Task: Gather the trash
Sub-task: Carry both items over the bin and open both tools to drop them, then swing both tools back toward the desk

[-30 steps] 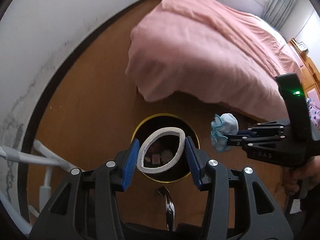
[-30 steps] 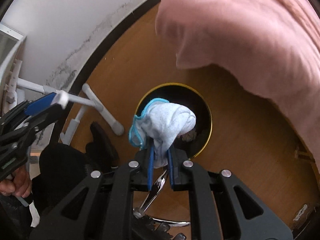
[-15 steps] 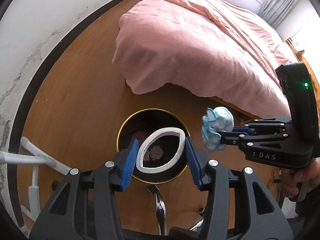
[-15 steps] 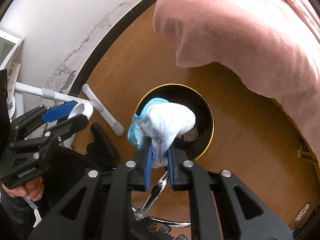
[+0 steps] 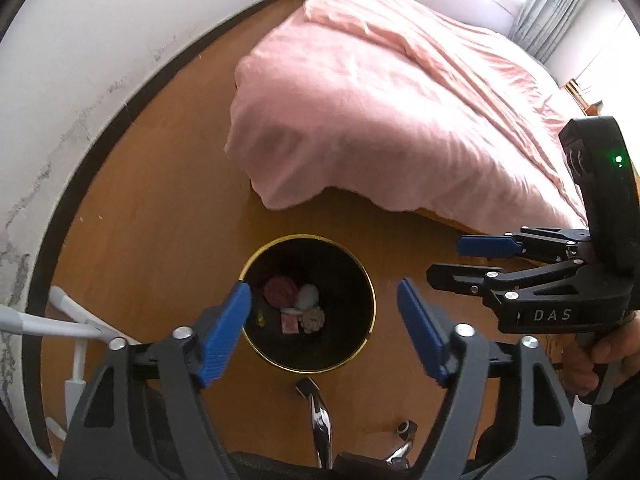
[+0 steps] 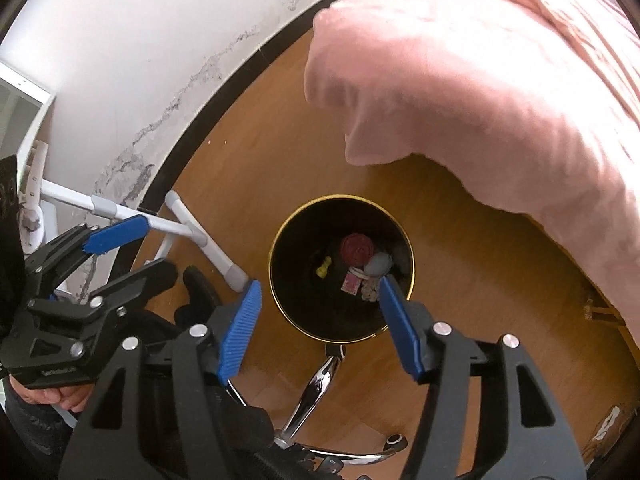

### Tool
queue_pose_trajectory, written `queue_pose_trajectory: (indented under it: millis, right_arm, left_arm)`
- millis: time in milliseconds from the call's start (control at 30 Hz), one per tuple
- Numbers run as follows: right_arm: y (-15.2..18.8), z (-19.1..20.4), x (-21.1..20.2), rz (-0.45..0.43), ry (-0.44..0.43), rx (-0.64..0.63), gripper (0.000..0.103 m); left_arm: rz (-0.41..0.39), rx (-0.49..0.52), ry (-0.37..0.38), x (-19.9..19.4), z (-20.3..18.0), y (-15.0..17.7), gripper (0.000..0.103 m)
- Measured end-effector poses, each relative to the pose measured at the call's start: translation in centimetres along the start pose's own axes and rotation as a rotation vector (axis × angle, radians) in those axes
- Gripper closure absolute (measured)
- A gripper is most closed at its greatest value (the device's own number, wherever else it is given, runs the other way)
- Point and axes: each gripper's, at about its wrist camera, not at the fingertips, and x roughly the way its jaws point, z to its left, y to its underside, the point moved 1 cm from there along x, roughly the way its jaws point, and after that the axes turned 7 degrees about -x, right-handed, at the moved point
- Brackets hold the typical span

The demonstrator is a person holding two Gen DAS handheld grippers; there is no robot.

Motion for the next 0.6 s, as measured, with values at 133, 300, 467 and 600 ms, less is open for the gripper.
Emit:
queue_pose_trajectory:
  millis: [133, 300, 467, 600]
  right_arm:
    - [-0.5, 2.2, -3.8, -0.074, 0.032, -0.044, 0.032]
    - [-2.5, 9.0, -9.1, -0.2, 0.01, -0.183, 0.031]
    - [-4.0, 19.5, -10.8, -0.25, -0.102, -0.368, 0.031]
    - [-3.7, 30.1, -9.6, -0.22, -0.211, -0.56, 0.031]
  left_arm:
    - [-0.099, -0.007, -0.028, -5.9, -0.4, 0.1, 0.017]
    - [-0.247, -0.037, -0.125, -15.5, 1.2, 1.8, 0.011]
    - [-0.341, -0.168, -0.305, -24.2, 7.1, 6.6, 0.009]
    - [-0.378, -0.371, -0.458, -30.2, 14.5, 13.1, 0.009]
